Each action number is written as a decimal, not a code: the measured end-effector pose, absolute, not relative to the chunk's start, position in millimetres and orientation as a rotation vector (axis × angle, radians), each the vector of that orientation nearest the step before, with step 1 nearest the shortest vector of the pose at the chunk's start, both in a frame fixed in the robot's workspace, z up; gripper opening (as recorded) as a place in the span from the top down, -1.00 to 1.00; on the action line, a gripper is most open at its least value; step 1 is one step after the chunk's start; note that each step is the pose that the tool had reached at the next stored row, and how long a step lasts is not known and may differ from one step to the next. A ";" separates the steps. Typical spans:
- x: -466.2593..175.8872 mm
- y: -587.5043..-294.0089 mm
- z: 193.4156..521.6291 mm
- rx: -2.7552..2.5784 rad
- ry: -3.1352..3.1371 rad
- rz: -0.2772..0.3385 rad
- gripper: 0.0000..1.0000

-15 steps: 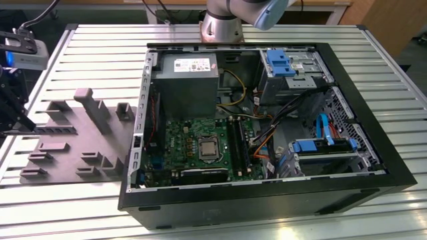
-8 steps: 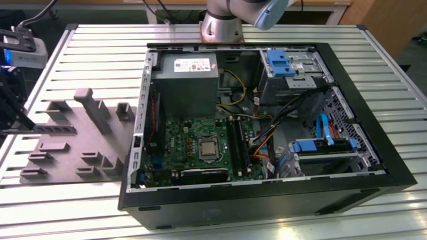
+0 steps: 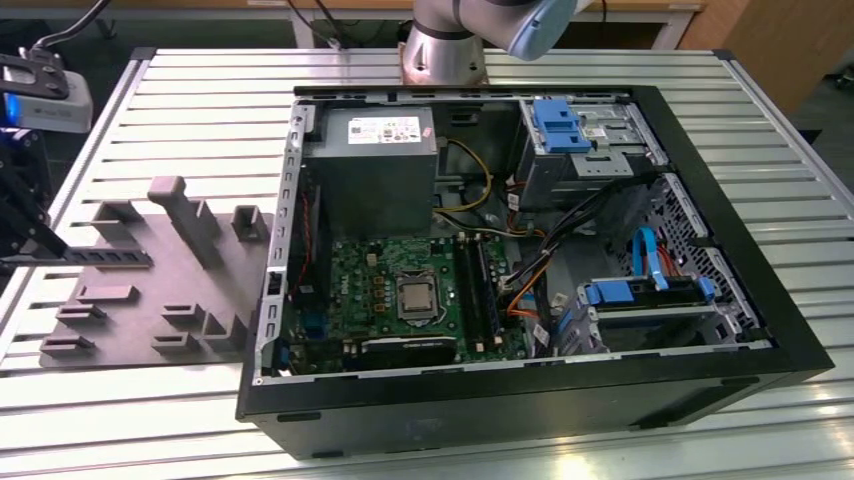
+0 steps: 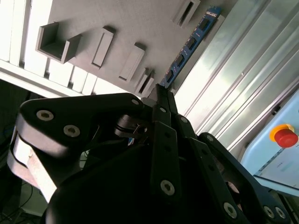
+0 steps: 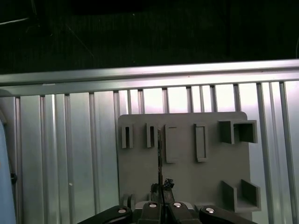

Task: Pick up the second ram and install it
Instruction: 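Pick up the second ram and move it above second insertion slot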

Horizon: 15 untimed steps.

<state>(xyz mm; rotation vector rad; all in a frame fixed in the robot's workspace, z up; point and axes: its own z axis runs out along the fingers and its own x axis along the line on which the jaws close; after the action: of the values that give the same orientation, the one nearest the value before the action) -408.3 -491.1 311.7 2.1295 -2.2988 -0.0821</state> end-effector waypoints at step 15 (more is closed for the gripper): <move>-408.3 -490.3 319.5 2.130 -2.299 -0.081 0.76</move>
<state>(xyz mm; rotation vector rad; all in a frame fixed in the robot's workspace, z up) -408.3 -490.3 319.5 2.1299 -2.2991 -0.0813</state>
